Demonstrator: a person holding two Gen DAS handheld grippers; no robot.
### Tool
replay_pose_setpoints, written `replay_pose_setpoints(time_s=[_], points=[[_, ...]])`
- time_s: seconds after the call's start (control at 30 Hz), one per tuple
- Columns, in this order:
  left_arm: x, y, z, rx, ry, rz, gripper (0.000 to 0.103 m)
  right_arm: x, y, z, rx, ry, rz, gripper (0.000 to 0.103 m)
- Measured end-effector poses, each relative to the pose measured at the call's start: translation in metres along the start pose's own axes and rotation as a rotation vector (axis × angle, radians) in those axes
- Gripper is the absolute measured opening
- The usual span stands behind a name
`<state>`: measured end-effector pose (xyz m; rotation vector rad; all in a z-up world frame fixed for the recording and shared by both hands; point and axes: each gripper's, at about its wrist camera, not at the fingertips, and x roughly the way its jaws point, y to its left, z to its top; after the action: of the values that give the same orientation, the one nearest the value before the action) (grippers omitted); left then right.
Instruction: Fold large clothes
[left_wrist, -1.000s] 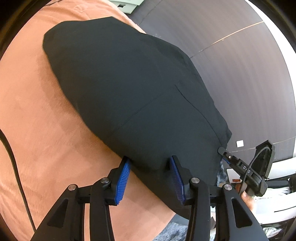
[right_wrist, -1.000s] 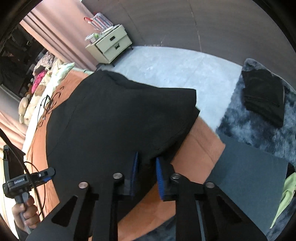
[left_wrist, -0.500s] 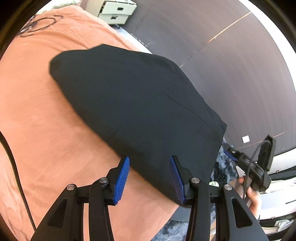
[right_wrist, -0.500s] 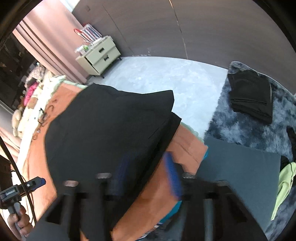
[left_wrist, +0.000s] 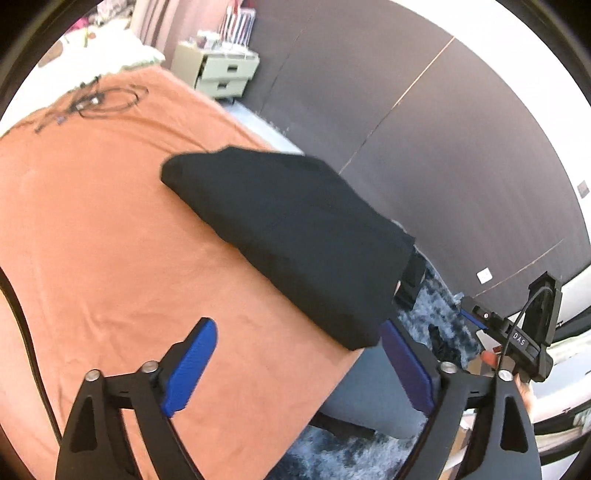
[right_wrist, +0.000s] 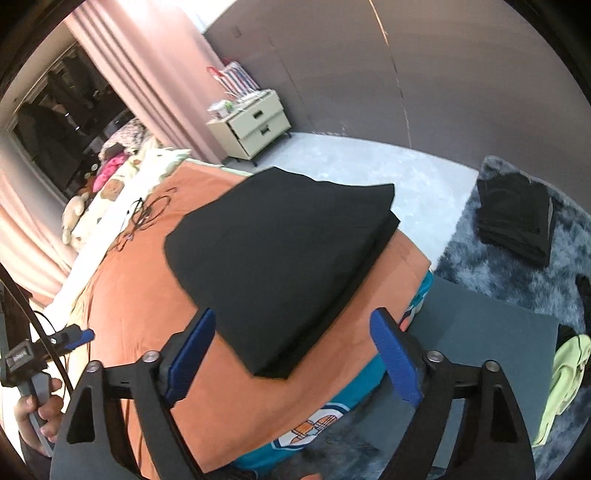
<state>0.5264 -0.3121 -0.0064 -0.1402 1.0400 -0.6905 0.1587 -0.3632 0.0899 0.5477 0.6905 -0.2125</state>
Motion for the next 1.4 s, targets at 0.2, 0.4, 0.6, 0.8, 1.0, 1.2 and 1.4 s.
replay_pose_setpoints(time_s=[0.2, 0.4, 0.6, 0.8, 1.0, 1.2, 1.4], points=[[-0.052, -0.005, -0.03, 0.025, -0.1, 0.023, 0.102, -0.034, 0.02, -0.035, -0.103, -0.061, -0.012, 0.089], [-0.096, 0.001, -0.068, 0.013, -0.17, 0.034, 0.102, -0.064, 0.025, -0.071, -0.137, -0.1, -0.004, 0.09], [-0.137, -0.003, -0.115, 0.022, -0.25, 0.064, 0.102, -0.096, 0.026, -0.106, -0.178, -0.167, -0.024, 0.103], [-0.17, -0.011, -0.164, 0.042, -0.303, 0.127, 0.102, -0.119, 0.033, -0.154, -0.221, -0.201, -0.032, 0.103], [-0.195, -0.019, -0.222, 0.065, -0.349, 0.207, 0.102, -0.139, 0.036, -0.191, -0.267, -0.199, 0.006, 0.103], [-0.224, -0.029, -0.274, 0.067, -0.408, 0.276, 0.103, -0.162, 0.046, -0.223, -0.329, -0.208, 0.057, 0.103], [-0.259, -0.036, -0.323, 0.057, -0.494, 0.369, 0.103, -0.176, 0.051, -0.261, -0.386, -0.22, 0.074, 0.103]])
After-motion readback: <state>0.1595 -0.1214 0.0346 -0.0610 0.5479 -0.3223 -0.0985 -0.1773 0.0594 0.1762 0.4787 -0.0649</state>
